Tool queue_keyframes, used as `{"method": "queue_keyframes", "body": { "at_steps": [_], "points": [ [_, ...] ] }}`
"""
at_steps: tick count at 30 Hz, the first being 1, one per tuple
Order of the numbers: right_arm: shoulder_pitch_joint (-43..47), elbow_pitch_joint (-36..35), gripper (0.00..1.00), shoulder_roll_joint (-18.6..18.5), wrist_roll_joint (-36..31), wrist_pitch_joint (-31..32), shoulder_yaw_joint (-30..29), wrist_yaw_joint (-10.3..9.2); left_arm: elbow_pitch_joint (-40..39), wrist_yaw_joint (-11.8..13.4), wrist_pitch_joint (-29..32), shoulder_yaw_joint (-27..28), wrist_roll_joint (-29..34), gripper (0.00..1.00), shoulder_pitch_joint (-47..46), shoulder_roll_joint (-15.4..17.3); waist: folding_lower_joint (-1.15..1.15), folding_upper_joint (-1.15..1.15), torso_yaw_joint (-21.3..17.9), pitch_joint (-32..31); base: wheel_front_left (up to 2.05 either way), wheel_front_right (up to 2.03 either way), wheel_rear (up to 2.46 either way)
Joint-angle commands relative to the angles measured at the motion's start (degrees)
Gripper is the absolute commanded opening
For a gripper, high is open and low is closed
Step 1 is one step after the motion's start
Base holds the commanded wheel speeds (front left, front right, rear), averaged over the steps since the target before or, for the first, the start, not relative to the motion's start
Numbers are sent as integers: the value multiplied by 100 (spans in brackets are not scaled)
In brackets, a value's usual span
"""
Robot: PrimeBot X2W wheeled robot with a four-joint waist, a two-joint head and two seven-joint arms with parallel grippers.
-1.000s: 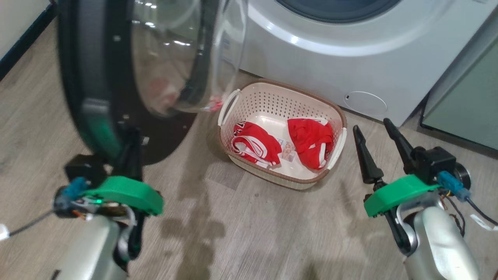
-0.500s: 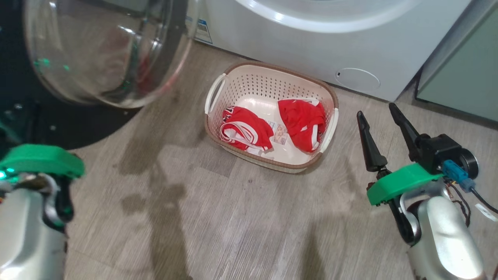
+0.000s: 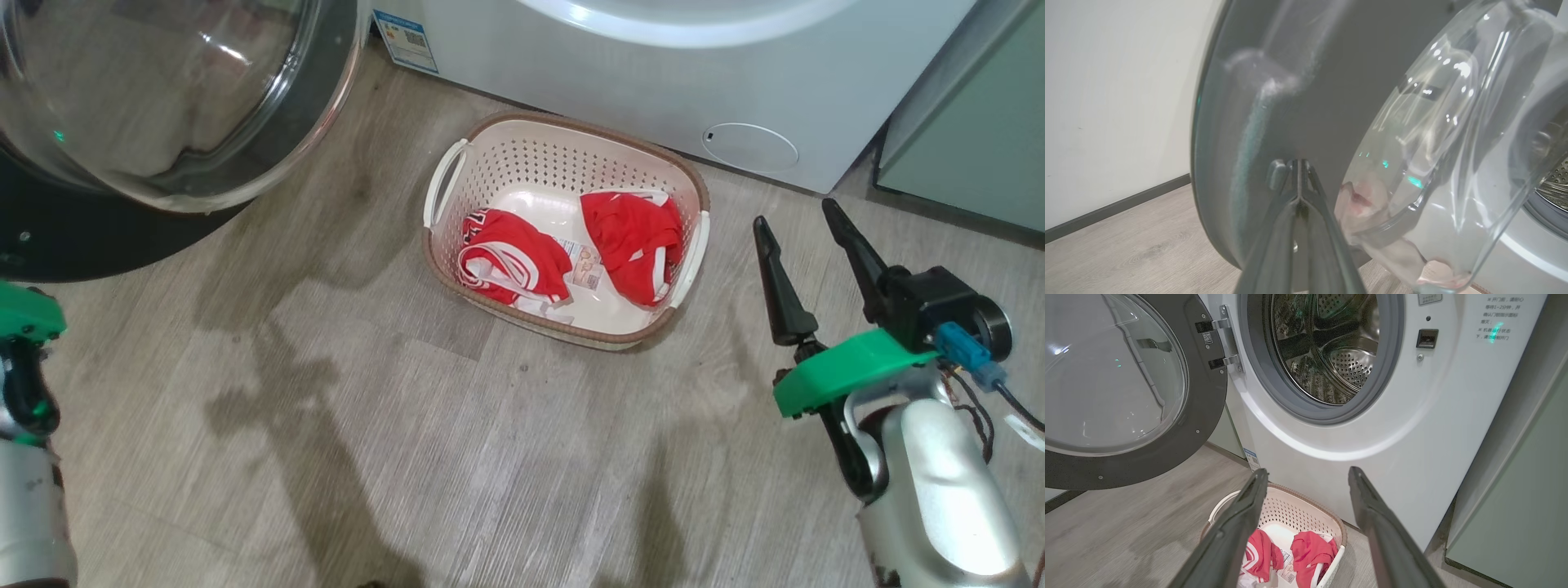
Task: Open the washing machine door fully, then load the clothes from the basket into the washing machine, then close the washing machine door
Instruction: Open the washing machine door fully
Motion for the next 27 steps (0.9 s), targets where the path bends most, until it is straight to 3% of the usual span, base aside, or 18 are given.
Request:
{"method": "queue_keyframes", "body": {
  "at_steps": [1, 11, 13, 14, 15, 20, 27],
  "points": [
    [-207, -190, 100, 18, -50, 13, 144, 0, -135, -27, -54, 274, 91, 0, -172, 259, 0, 0, -5, -8, 0, 0, 0],
    [-157, -112, 100, 33, -2, -51, 134, 0, -913, -186, -54, 803, 760, 1, 399, -410, 0, 0, -40, -143, 0, 0, 0],
    [-143, -97, 100, 37, 16, -72, 134, 0, -1161, -239, -54, 837, 832, 30, 630, -595, 0, 0, -55, -174, 0, 0, 0],
    [-135, -88, 100, 39, 25, -82, 132, 0, -1311, -251, -54, 860, 869, 81, 740, -675, 0, 0, -62, -190, 0, 0, 0],
    [-128, -77, 100, 40, 35, -95, 135, 0, -1490, -250, -54, 886, 920, 100, 857, -755, 0, 0, -77, -209, 0, 0, 0],
    [-99, -27, 100, 47, 74, -156, 144, 0, -2400, -290, -54, 789, 1173, 100, 1502, -1113, 0, 0, -157, -289, 0, 0, 0],
    [32, 79, 100, 51, 219, -250, 153, 0, -3213, -332, -54, 214, 1318, 100, 2313, -1297, 0, 0, -359, -498, 0, 0, 0]
  ]
}}
